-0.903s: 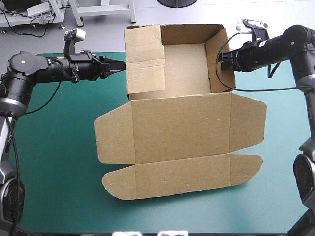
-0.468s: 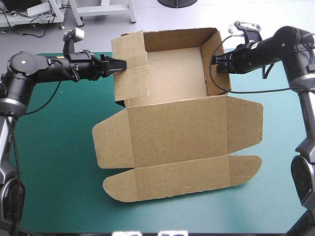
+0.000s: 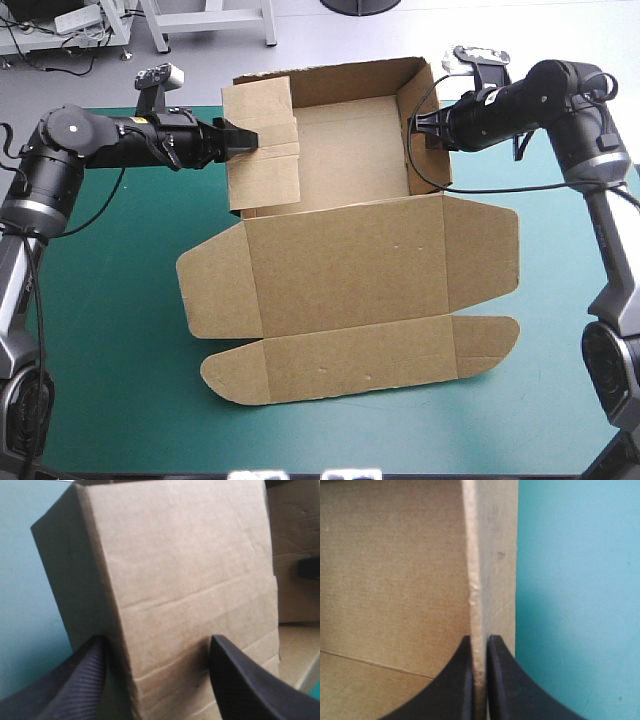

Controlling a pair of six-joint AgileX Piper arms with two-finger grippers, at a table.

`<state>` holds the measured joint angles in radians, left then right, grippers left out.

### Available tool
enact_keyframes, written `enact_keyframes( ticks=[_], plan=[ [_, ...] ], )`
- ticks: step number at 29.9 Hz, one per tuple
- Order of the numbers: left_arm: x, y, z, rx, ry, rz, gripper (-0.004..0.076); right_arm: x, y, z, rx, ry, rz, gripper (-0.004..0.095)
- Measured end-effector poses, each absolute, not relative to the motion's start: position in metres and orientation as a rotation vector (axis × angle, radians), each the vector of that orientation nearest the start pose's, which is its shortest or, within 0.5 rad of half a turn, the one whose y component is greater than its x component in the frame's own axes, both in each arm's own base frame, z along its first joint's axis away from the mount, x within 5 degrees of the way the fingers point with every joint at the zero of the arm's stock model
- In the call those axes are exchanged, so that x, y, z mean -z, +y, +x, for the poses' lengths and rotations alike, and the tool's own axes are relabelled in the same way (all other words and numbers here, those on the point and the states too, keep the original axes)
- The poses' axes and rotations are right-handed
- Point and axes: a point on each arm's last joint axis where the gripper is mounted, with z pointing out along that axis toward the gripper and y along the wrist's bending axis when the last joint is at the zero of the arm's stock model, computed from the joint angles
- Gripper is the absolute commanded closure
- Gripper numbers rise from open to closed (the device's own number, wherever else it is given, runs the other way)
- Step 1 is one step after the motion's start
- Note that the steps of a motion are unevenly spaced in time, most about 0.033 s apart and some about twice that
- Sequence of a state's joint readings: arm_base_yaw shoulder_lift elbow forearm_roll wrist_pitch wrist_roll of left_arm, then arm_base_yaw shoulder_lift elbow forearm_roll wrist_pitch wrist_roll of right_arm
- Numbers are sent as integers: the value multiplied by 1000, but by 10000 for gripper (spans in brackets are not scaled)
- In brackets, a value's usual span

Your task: Fold the box

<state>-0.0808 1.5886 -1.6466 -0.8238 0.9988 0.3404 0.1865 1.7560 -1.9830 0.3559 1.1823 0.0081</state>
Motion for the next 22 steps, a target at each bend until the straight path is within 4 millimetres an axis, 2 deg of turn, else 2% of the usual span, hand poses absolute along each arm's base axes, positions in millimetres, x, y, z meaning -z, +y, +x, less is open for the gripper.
enact_keyframes(
  ticks=[5,12,22],
  plan=[
    [-414,-94,341,758,2232,203,285,-426,107,365,-486,2431,-184,920],
    [-410,-112,341,591,2251,170,286,-419,126,367,-485,2439,-205,920],
    [-390,-119,350,417,2333,34,304,-412,138,369,-510,2457,-221,916]
  ],
)
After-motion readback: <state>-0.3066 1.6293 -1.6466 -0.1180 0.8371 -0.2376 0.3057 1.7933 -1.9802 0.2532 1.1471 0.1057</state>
